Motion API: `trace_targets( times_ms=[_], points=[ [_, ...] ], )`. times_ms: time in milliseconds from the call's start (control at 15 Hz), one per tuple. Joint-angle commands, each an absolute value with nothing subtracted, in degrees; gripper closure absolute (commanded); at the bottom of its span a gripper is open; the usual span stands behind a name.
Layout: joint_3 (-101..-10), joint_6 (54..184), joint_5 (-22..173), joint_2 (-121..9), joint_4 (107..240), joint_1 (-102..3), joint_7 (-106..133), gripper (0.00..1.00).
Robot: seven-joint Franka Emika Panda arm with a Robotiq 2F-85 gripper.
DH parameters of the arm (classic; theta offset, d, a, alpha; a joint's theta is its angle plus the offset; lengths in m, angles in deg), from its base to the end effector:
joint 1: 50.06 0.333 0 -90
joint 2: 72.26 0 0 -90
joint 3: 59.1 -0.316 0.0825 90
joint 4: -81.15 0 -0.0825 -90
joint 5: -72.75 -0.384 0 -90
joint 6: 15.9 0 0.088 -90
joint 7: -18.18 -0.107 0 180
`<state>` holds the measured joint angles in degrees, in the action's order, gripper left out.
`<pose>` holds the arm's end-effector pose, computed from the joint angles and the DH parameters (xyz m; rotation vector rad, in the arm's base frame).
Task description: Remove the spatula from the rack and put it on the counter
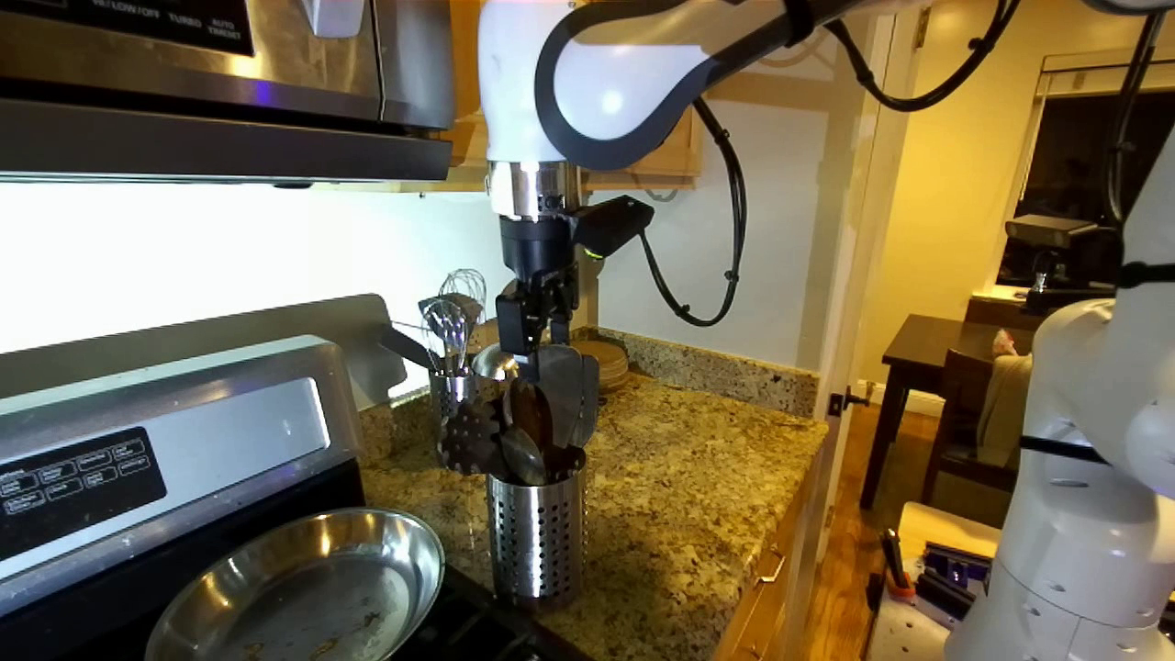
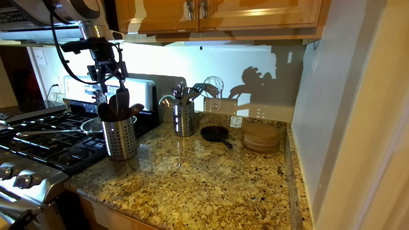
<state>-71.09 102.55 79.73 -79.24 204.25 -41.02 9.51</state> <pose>0.4843 0.1819 0.4575 2.9926 0.4077 0.1061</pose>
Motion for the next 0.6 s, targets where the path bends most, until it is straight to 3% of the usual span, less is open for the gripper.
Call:
trace_targets(
  times_ms=[0, 333, 467, 533],
  points=[
    [-70.77, 102.45, 77.65, -79.59, 205.00, -40.31, 11.36, 0.19],
    [-70.76, 101.89, 75.75, -78.21, 204.70, -40.08, 12.01, 0.24],
    [-70.59, 102.04, 74.83, -77.37, 204.76, -40.12, 12.07, 0.35],
    [-70.50, 102.03, 74.55, -76.89, 204.75, -40.21, 11.97, 0.46]
  ],
)
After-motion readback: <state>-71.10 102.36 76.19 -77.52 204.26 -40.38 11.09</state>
